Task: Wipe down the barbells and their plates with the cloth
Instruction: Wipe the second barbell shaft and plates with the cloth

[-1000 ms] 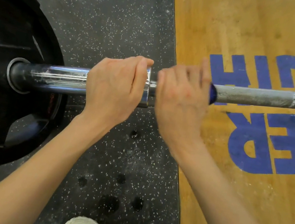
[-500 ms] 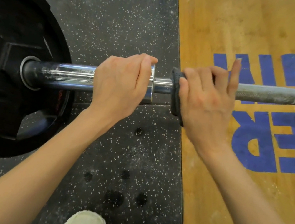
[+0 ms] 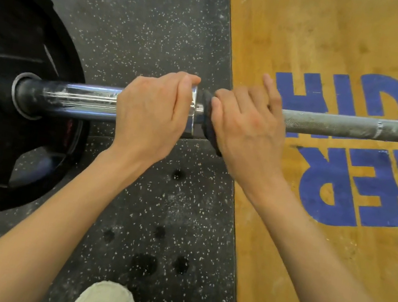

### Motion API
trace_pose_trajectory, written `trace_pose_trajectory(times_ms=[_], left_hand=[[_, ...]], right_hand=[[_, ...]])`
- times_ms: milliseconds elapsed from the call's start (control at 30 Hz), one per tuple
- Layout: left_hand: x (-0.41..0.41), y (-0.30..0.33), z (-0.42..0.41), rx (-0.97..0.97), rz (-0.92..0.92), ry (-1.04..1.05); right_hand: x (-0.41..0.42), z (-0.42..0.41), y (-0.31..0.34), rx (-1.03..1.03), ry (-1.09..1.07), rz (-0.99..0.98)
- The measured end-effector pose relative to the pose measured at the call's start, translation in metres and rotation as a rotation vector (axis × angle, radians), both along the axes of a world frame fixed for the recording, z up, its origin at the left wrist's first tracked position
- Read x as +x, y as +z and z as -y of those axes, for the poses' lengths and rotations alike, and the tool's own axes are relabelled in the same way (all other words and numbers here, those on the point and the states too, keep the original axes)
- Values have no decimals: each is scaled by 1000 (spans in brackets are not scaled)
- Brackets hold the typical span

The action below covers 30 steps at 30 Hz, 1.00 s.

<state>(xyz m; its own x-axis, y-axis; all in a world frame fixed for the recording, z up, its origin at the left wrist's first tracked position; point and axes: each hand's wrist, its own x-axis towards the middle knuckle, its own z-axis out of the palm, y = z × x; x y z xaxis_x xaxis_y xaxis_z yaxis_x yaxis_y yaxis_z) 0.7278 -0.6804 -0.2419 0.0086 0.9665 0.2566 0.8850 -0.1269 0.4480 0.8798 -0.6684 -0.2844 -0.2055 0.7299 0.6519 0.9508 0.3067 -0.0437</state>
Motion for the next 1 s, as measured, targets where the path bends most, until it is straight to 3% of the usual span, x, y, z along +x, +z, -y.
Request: trace_pose_trajectory(times_ms=[67, 167, 267, 500, 567, 633, 667, 733, 800, 933, 1000], left_hand=[[2, 0, 3, 2, 5, 6], [5, -1, 10, 46, 8, 31], [5, -3, 15, 77, 2, 28], [5, -3, 33, 81, 25, -9], [6, -3, 40, 70, 28, -19], [7, -2, 47, 61, 22, -40], [6, -1, 50, 54, 17, -53], [2, 3, 56, 29, 5, -80], [-3, 8, 59, -8, -8, -111], [-8, 14, 59, -64, -23, -126], [-6, 15, 56, -125, -43, -95]], right_hand=[[25, -1, 3, -5, -100, -21], [-5, -4, 10, -83, -250, -26], [-24, -14, 22, -114, -84, 33], [-13, 35, 18, -250, 3, -8], [-17, 15, 41, -470, -36, 124], [-18, -4, 55, -735, -35, 132], [-21, -4, 55, -757, -16, 111], [-24, 23, 47, -543, 16, 172], [-11, 62, 22, -344, 61, 13], [-4, 70, 24, -298, 95, -66], [-23, 51, 31, -346, 45, 51]])
